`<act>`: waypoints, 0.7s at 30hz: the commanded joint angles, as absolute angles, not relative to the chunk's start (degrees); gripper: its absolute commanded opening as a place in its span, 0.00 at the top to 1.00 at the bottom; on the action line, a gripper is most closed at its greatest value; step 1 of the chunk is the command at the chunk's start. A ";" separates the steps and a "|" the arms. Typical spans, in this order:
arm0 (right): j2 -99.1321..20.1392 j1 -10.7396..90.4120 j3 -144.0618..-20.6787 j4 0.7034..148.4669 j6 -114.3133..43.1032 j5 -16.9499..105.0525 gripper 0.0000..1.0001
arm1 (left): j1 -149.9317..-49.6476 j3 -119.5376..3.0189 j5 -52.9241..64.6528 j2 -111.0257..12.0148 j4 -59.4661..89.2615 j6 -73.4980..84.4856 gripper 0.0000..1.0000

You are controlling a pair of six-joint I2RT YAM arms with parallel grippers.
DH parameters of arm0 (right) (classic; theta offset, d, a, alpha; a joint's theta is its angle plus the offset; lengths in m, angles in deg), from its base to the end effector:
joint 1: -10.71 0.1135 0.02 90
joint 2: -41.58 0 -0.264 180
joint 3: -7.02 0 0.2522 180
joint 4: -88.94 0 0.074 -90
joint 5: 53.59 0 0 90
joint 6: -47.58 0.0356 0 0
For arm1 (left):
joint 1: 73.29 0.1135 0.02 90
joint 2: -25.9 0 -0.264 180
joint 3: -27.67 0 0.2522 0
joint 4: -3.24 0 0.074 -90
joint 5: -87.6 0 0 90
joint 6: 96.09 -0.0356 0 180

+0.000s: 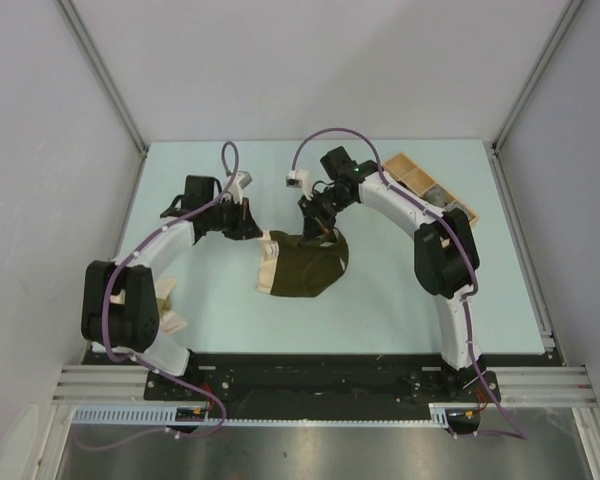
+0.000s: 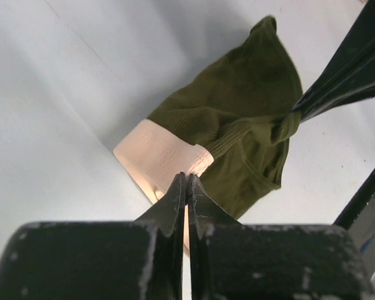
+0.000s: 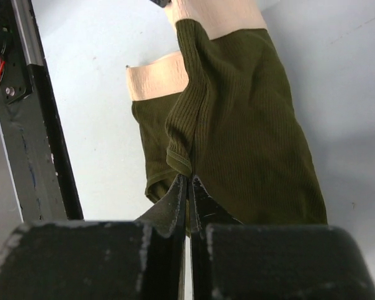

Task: Roll the underwear
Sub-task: Fold the underwear at the center of the board.

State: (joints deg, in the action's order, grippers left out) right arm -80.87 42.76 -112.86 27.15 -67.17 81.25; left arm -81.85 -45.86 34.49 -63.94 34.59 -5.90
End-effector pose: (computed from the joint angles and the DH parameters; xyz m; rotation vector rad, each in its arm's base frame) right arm 0.3736 0.2635 0.2355 -1.4210 2.1256 1.0850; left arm 0.3235 -0.0703 0.2309 0.4694 2.2980 -0.8423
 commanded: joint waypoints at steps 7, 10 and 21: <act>-74.61 44.19 -110.62 27.19 -69.22 82.02 1.00 | -81.81 -40.23 33.11 -55.67 34.40 -3.27 0.99; -74.08 44.72 -109.83 26.93 -69.75 82.20 1.00 | -81.90 -40.06 32.06 -54.87 35.63 -4.15 1.00; -74.52 43.67 -112.64 26.66 -69.49 81.67 1.00 | -82.60 -45.84 28.02 -57.33 36.43 -5.91 1.00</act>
